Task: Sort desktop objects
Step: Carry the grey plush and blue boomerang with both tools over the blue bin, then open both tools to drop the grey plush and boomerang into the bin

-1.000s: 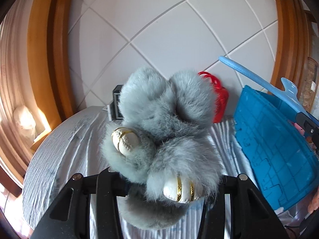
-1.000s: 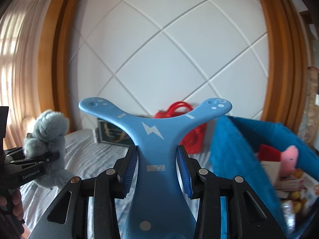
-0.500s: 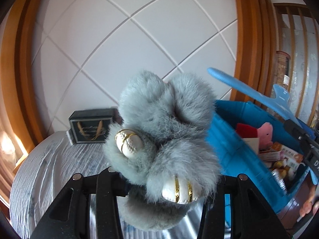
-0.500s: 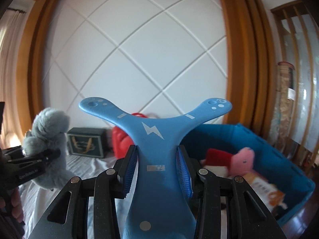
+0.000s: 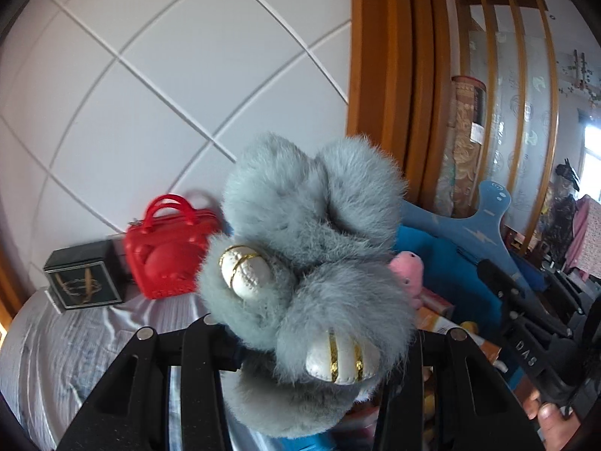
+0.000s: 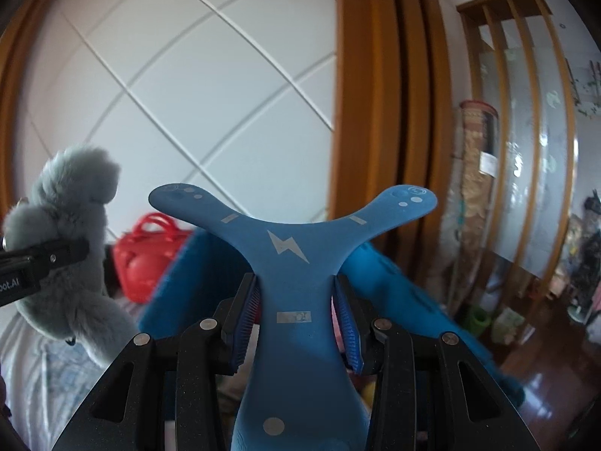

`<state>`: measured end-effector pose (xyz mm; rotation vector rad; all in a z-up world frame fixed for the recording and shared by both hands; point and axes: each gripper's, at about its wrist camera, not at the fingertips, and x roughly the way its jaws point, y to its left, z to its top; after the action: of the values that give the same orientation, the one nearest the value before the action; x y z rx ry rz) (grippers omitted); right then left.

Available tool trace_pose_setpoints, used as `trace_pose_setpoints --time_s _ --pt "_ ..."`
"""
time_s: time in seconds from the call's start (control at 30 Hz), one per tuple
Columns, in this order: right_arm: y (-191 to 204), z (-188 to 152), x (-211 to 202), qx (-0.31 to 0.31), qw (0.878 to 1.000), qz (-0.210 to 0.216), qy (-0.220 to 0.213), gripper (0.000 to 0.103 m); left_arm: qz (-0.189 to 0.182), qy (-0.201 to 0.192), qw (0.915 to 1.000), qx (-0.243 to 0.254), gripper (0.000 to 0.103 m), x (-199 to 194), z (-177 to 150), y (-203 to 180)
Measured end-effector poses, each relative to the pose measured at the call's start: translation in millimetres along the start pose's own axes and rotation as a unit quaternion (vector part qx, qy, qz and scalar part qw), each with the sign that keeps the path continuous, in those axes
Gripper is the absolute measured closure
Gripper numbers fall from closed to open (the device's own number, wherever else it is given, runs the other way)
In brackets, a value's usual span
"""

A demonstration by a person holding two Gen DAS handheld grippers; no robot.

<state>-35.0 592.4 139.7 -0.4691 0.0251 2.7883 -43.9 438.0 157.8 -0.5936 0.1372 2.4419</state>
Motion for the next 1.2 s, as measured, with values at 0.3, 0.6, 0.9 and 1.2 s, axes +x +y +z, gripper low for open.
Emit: trace_pose_setpoints --time_s 0.3,0.6,0.9,1.2 --pt "-35.6 -7.8 64.2 -0.005 0.997 -0.004 0.081 0.063 0.0 0.113 0.9933 0.024 0.061 88.0 -6.4 -65.7" --pt "-34.6 -28.9 95.2 -0.019 0.986 0.008 0.166 0.063 0.036 0.171 0.9836 0.044 0.043 117.4 -24.6 -78.6" --pt "-33.1 -39.5 91.9 -0.028 0.979 0.01 0.2 0.042 0.035 0.188 0.9805 0.047 0.036 122.9 -30.4 -76.6" --pt "-41.2 -36.7 53.0 -0.02 0.985 0.003 0.173 0.007 0.022 0.169 0.9846 0.037 0.035 94.7 -33.3 -68.7"
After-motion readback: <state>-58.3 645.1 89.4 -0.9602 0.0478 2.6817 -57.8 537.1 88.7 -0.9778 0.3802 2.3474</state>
